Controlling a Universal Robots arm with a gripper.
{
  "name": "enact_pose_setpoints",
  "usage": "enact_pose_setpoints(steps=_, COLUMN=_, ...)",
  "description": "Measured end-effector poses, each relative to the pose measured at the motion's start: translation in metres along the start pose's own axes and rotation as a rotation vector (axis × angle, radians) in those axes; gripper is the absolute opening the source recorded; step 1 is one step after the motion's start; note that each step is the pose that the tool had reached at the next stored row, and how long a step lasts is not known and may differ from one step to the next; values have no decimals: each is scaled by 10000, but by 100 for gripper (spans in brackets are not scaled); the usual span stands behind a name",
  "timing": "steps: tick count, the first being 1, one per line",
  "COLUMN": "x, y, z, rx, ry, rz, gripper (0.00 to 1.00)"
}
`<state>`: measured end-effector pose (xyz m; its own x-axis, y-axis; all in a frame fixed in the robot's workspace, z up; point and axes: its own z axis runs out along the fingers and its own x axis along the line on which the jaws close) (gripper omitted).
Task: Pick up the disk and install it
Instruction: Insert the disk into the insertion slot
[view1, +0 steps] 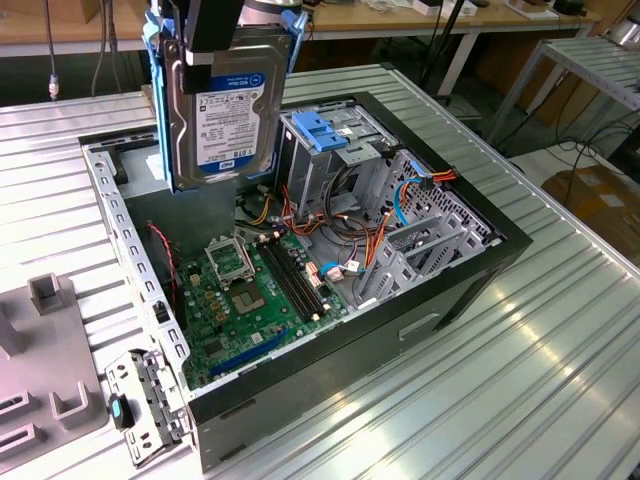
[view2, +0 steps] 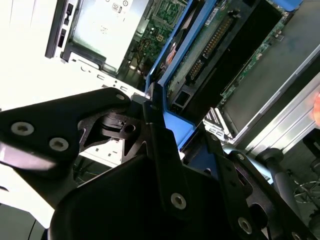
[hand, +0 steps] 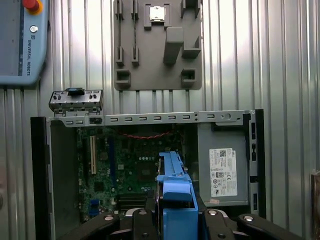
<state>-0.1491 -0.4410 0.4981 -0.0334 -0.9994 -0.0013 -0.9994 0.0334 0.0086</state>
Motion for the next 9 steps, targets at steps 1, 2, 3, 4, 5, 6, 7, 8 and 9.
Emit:
enact_pose_setpoints(steps=1, x=1, y=-3, z=0, rx=0, ry=0, rz=0, gripper=37)
enact_pose_setpoints(steps=2, x=2, y=-7, z=0, rx=0, ry=0, rz=0, gripper=37)
enact_pose_setpoints(steps=3, x=2, y=-12, z=0, rx=0, ry=-1, rz=0, gripper=37)
enact_pose_setpoints(steps=4, x=2, y=-15, z=0, rx=0, ry=0, rz=0, gripper=37)
enact_pose_setpoints(steps=5, x=2, y=-19, z=0, rx=0, ry=0, rz=0, gripper=37)
enact_pose_setpoints(steps=6, x=3, y=-24, z=0, rx=0, ry=0, rz=0, gripper=37)
enact_pose_setpoints(steps=7, x=3, y=-27, z=0, rx=0, ry=-1, rz=0, gripper=37)
enact_pose_setpoints(steps=8, x=3, y=-32, z=0, rx=0, ry=0, rz=0, gripper=37)
enact_pose_setpoints(steps=9, x=3, y=-36, z=-1, rx=0, ry=0, rz=1, gripper=37)
